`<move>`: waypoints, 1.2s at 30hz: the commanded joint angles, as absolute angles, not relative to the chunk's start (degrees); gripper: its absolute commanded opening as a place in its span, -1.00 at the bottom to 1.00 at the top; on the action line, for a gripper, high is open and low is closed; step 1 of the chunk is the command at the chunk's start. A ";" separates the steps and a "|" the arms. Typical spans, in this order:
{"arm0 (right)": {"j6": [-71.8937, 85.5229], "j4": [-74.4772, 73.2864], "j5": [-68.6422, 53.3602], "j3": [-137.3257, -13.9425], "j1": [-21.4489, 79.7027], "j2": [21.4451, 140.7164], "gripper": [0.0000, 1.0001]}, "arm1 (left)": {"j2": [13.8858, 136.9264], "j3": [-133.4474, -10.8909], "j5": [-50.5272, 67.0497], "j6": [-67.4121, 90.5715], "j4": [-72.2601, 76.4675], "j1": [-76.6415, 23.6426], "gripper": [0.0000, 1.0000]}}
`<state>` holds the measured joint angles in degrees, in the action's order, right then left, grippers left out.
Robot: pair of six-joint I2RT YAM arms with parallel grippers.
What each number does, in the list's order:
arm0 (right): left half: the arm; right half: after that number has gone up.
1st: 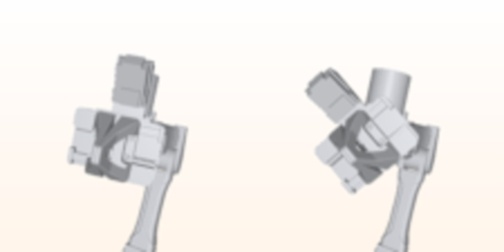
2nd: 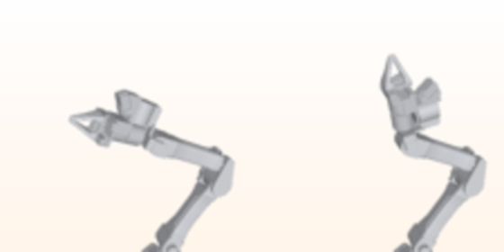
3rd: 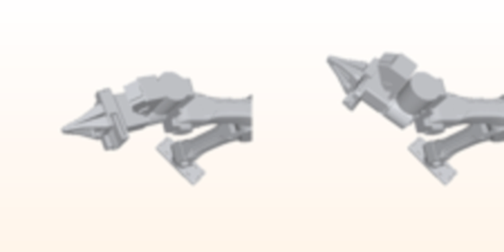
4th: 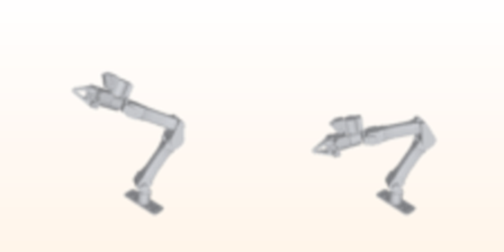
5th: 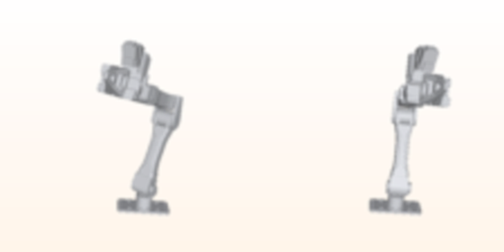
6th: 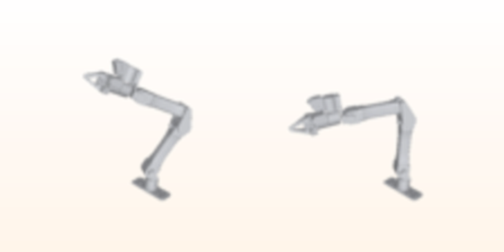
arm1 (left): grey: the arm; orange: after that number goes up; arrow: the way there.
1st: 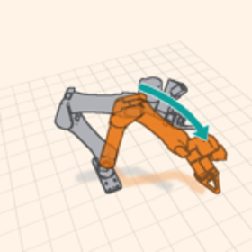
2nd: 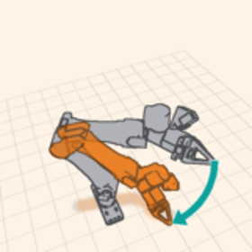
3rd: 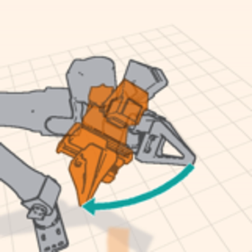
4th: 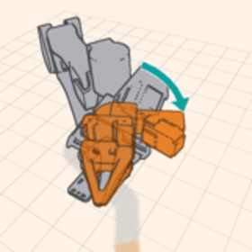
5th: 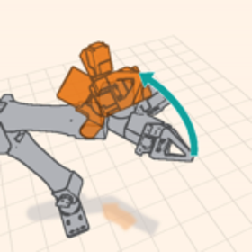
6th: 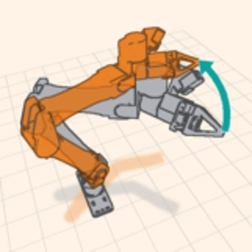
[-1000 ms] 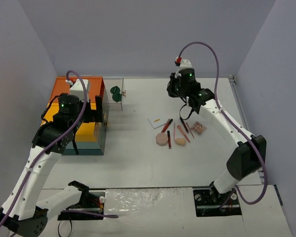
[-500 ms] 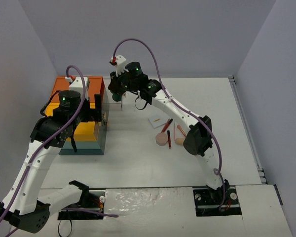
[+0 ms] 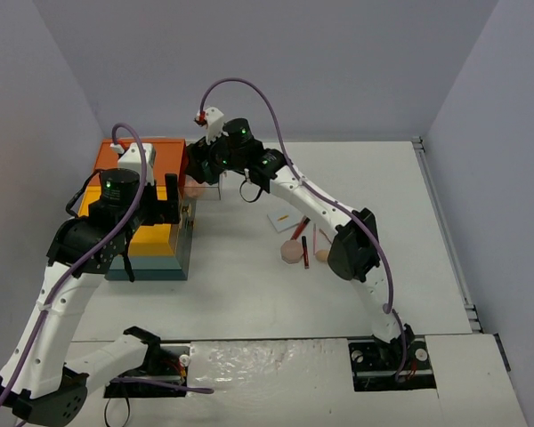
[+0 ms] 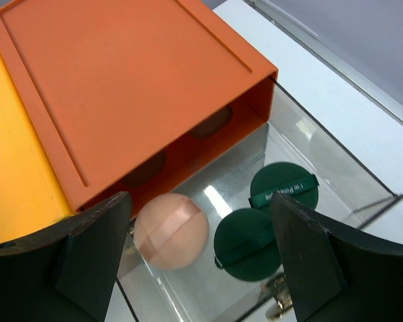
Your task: Organize the makeup
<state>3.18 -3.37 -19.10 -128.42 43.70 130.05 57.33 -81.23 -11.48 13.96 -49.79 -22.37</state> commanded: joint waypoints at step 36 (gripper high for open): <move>33.75 -4.21 11.42 -41.55 27.79 80.07 -0.05 | 66.36 -89.14 -6.94 14.92 -45.11 -22.15 0.94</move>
